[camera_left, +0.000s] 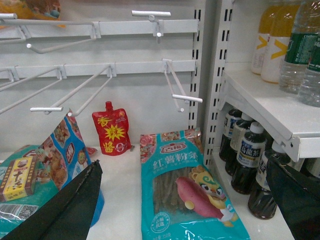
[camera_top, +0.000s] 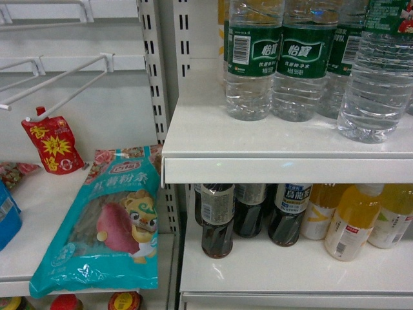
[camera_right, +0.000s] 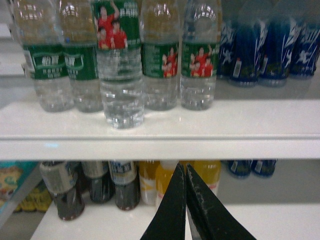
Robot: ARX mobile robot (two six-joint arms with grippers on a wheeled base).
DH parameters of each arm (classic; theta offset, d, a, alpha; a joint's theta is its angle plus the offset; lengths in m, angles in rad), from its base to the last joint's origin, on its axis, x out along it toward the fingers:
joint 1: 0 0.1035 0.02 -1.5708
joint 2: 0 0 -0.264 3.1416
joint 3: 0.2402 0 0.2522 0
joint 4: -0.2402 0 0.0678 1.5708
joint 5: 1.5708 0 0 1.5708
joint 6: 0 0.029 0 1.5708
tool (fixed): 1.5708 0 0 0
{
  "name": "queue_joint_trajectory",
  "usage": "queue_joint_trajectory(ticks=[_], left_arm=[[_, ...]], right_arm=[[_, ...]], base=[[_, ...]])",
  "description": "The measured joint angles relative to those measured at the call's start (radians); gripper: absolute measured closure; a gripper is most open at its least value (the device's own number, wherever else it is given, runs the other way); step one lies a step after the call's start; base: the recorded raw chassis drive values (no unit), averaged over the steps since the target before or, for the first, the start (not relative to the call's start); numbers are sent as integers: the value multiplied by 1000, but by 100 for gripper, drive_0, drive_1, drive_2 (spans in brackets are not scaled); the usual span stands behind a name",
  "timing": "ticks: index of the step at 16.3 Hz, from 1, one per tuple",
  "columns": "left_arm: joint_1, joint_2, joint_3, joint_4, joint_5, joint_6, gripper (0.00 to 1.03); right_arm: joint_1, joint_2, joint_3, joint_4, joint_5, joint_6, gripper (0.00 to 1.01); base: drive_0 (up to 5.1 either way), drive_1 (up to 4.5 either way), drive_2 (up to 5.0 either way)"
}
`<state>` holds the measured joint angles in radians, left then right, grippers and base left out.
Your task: Move water from second to third shelf
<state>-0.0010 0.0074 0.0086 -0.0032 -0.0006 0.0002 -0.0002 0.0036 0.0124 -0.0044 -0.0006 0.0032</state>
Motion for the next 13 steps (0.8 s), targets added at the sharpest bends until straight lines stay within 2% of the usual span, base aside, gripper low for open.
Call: queue_joint_trajectory(ticks=[6,9,13], left_arm=[[0,0,0,0,0,0,5],[0,0,0,0,0,0,5],[0,0,0,0,0,0,5]], right_arm=[[0,1,1,1,0,-2,99],[0,1,1,1,0,-1,68],[0,1,1,2,0,-1,52]], base=[[0,0,0],[0,0,0],[0,0,0]])
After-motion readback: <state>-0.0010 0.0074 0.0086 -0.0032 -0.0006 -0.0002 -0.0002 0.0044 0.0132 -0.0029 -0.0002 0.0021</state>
